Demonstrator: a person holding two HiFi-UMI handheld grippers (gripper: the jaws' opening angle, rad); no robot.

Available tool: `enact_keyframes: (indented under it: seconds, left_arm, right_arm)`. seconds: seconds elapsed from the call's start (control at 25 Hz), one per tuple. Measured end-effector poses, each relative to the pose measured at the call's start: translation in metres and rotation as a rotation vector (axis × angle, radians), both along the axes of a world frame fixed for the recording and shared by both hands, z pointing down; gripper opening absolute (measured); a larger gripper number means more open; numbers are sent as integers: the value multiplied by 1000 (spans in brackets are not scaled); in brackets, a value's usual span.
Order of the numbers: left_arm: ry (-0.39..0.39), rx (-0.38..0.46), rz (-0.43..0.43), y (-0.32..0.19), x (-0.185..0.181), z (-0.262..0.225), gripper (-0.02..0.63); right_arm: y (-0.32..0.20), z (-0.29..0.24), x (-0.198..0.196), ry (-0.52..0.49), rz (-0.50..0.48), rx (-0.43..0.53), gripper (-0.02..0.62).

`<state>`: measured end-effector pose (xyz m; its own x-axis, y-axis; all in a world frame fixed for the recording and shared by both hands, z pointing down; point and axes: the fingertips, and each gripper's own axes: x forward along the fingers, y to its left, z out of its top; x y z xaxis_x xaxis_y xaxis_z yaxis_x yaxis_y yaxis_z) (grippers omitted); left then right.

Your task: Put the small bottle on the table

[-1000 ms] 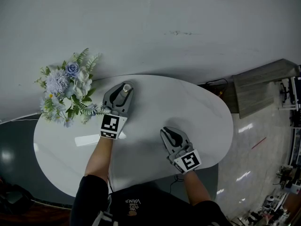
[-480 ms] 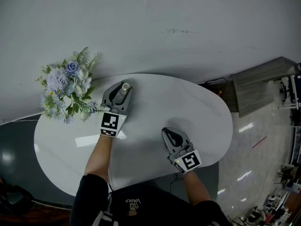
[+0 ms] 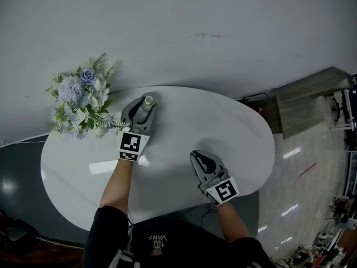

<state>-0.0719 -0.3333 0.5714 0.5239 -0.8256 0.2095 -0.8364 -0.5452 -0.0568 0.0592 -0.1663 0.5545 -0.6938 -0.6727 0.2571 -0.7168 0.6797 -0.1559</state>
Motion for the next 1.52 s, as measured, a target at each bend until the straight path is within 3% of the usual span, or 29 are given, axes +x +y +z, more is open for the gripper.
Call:
enact_keyframes:
  seconds: [0.8,1.04,1.52]
  left_arm:
    - [-26,-6,-4,58,4,-9,162]
    - [-31,24,-1,87,7,-25,76]
    - [-13,47,17,166,23,-62,20]
  right_arm:
    - [33,-14,10,-11,1,25,52]
    - [50,-19,10,-17,-10,33,52]
    - [91,-35,16,-49,-17,49,52]
